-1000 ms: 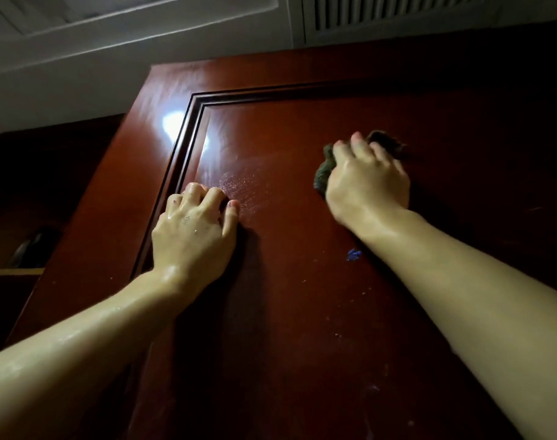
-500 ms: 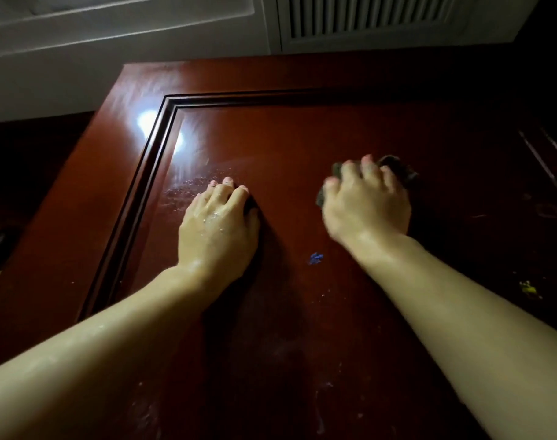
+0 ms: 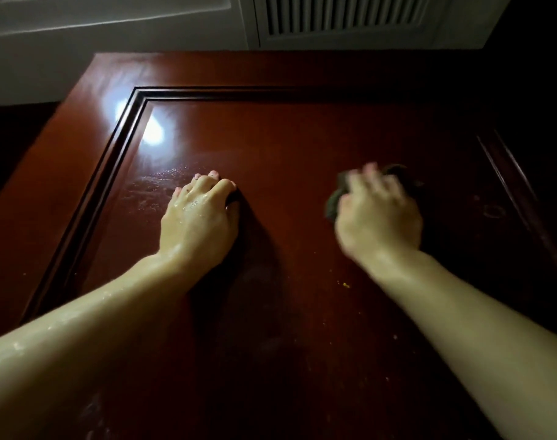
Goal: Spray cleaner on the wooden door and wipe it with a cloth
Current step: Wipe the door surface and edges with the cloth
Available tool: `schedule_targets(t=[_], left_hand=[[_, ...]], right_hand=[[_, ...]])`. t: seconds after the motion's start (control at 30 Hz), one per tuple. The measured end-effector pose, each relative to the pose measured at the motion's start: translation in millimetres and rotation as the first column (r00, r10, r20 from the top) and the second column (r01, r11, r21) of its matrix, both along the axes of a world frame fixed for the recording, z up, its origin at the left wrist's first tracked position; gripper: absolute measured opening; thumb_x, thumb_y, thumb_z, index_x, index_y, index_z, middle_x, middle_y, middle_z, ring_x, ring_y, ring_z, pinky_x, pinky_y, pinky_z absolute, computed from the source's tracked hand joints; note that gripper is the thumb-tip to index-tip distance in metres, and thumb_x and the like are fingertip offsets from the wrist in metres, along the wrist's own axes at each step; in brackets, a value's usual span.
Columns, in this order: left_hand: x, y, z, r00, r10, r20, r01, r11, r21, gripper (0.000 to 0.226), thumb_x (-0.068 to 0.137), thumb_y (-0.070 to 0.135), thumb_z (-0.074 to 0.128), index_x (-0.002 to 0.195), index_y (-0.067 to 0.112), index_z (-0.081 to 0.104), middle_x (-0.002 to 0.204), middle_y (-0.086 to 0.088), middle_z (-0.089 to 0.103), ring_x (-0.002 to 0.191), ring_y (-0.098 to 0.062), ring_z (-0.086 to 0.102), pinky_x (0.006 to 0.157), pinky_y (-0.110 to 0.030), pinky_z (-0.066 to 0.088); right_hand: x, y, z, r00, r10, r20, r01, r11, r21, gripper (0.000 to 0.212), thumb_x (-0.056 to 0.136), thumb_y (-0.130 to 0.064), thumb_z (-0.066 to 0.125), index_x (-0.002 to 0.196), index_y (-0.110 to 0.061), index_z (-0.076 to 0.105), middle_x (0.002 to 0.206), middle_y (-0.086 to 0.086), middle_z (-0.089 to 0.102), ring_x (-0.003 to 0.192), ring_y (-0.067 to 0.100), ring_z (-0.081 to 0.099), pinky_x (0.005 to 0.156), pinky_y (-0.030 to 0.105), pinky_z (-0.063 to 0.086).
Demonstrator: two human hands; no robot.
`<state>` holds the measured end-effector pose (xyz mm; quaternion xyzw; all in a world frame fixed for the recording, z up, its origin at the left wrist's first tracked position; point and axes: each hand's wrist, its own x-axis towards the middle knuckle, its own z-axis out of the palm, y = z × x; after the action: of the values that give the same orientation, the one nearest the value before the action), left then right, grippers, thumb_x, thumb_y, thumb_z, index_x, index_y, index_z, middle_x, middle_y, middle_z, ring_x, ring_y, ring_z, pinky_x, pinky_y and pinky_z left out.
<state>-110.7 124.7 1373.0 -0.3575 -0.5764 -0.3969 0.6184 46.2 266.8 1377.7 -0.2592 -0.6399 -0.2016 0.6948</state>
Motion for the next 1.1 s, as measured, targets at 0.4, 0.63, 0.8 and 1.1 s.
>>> schedule_targets(t=[0.4,0.63,0.8,1.1], left_hand=[[54.7,55.2,-11.5,0.993,-0.035,-0.112,0.021,0.992,-0.128,0.047,0.095,0.041,0.05,0.139,0.027,0.047,0.154,-0.004,0.033,0.144,-0.027,0.024,0.117,-0.044,0.017],[58.5,70.4,-5.0,0.983,0.012,-0.185,-0.027,0.996,-0.08,0.044,0.091,0.046,0.05,0.127,0.023,0.059,0.138,-0.008,0.053,0.132,-0.034,0.043,0.107,-0.053,0.035],[61.0,76.0,-8.8,0.98,0.022,-0.199,-0.034,0.998,-0.06,0.041,0.09,0.042,0.057,0.126,0.022,0.059,0.139,-0.009,0.052,0.131,-0.035,0.043,0.106,-0.054,0.036],[65.8,77.5,-10.0,0.972,0.059,-0.228,-0.075,0.995,-0.061,0.041,0.09,0.043,0.052,0.124,0.02,0.06,0.137,-0.009,0.054,0.128,-0.034,0.047,0.104,-0.052,0.038]], right_hand=[[72.8,63.0,-11.9,0.999,-0.022,-0.023,0.018,0.989,-0.144,0.048,0.101,-0.031,0.026,0.148,-0.022,0.028,0.159,0.006,0.018,0.144,0.028,0.018,0.114,0.045,0.021],[41.0,36.1,-28.2,0.944,-0.087,0.319,0.023,0.979,0.201,0.052,0.1,-0.036,0.026,0.151,-0.027,0.018,0.16,-0.003,0.014,0.144,0.028,0.017,0.118,0.044,0.016],[93.8,85.1,-25.6,0.998,-0.06,0.036,0.062,0.997,-0.036,0.052,0.099,-0.035,0.024,0.15,-0.023,0.025,0.159,0.002,0.019,0.143,0.028,0.021,0.114,0.042,0.022],[71.0,65.8,-41.9,0.946,-0.035,0.324,-0.043,0.972,0.232,0.056,0.094,-0.037,0.026,0.147,-0.024,0.034,0.156,-0.002,0.028,0.141,0.029,0.027,0.115,0.041,0.021]])
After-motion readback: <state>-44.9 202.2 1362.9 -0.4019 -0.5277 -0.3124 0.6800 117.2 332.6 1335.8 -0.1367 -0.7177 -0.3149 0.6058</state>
